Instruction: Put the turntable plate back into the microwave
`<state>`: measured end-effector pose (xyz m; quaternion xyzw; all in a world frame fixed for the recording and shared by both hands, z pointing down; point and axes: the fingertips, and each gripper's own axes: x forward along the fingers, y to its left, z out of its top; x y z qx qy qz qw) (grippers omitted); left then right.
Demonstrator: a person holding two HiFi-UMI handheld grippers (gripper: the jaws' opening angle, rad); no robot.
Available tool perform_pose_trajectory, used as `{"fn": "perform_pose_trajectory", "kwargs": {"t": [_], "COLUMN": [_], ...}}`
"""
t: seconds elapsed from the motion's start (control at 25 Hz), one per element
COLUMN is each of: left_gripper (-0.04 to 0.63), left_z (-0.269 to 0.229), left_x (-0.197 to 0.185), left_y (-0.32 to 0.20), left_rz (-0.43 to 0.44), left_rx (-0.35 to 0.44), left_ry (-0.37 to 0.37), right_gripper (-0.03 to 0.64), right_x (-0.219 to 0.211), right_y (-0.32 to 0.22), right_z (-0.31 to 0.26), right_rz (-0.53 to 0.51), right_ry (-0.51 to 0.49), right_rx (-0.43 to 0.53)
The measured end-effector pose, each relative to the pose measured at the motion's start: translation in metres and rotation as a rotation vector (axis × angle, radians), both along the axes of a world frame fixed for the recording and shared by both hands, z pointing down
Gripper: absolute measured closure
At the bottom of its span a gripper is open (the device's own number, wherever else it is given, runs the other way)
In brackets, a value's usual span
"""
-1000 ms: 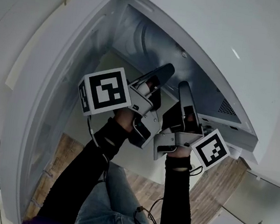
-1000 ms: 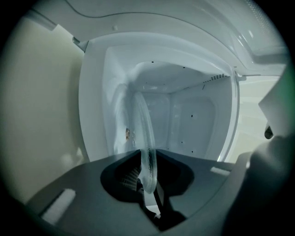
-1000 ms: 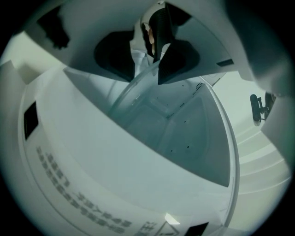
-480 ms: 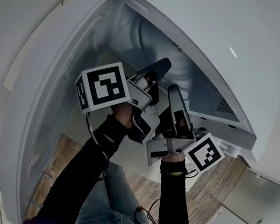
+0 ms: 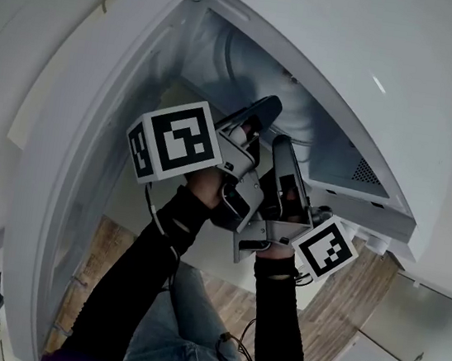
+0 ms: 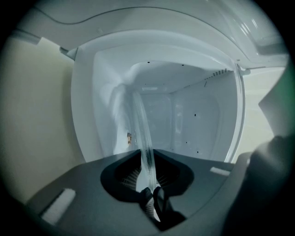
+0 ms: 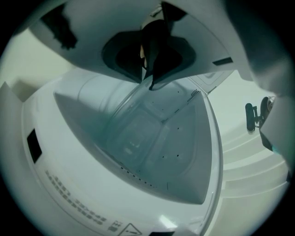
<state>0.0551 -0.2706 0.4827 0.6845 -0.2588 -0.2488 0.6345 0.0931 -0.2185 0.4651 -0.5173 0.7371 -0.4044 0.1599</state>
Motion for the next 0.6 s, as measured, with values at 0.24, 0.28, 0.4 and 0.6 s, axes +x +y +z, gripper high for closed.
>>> {"fn": "perform_pose_trajectory", "kwargs": {"t": [0.24,0.28,0.4,0.6], "left_gripper": [0.518,0.517,0.509,0.495], "left_z": [0.0,0.001,0.002,0.007], "left_x": [0.0,0.0,0.002,-0.002], "left_y": [0.003,0.005,0.012,0.027], "left_rz": [0.029,0.035,0.061,0.074], "left_rx": [0.025,0.03,0.046,0.048], "left_ry": [-0.051,-0.064,-0.09,-0.103], "right_gripper": [0.54,0.541,0.541,0.541], "right_x": [0.003,0.004,0.008,0.009], "right_y": [-0.002,-0.002,-0.001,-0.002], "right_z": [0.0,0.001,0.004,0.009], "right_rz": [0.024,0.031,0.053,0.06], "right_ry": [-0.011,-0.016,-0.035,-0.029], "right_rx": [-0.001,-0.005,-0.017,-0.031]}}
